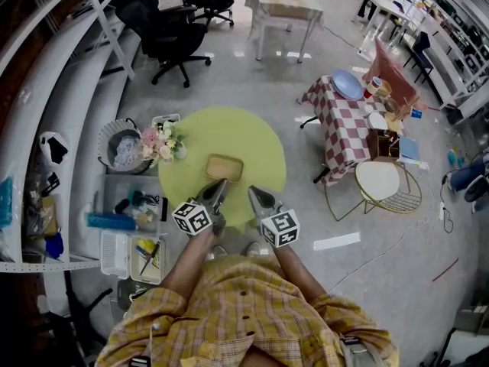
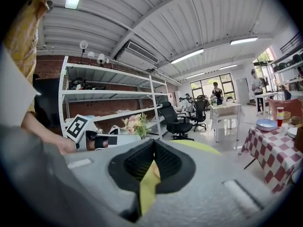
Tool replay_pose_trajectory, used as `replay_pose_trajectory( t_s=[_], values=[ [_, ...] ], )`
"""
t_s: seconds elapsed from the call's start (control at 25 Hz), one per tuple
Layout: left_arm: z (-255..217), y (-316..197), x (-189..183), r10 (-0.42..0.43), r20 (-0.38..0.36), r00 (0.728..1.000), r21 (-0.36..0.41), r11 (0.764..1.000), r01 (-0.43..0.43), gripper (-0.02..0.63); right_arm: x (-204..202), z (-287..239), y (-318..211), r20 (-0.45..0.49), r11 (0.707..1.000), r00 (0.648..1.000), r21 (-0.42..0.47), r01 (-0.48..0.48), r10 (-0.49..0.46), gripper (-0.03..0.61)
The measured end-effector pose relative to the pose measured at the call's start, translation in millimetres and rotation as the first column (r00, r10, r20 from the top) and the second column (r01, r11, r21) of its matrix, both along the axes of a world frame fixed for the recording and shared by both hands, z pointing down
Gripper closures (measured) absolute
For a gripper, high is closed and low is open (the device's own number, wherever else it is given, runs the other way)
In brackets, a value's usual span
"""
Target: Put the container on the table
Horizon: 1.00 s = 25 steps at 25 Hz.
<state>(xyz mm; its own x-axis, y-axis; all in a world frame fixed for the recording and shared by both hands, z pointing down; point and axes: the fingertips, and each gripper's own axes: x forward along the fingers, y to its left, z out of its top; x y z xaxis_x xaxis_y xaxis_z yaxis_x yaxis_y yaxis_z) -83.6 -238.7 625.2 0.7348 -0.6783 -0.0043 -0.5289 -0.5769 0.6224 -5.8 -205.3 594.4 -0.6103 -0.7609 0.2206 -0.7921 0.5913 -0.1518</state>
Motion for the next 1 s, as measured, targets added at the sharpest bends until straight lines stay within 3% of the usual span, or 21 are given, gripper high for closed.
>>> replay_pose_trajectory(
  t_s=[0.44,1.0],
  values=[
    [-5.0,7.0,6.4,-0.028,0.201,0.979,0.101,0.995,0.008,0.609,1.0,0.3,-0.1,0.003,1.000,1.000,0.000,-0.008,0.008,0.580],
    [-13.6,14.6,25.3,-0.012,0.360,0.933,0.191,0.980,-0.062,0.609,9.2,2.5,-5.1,0.005,0.999,0.999,-0.007,-0.052,0.052,0.580]
  ],
)
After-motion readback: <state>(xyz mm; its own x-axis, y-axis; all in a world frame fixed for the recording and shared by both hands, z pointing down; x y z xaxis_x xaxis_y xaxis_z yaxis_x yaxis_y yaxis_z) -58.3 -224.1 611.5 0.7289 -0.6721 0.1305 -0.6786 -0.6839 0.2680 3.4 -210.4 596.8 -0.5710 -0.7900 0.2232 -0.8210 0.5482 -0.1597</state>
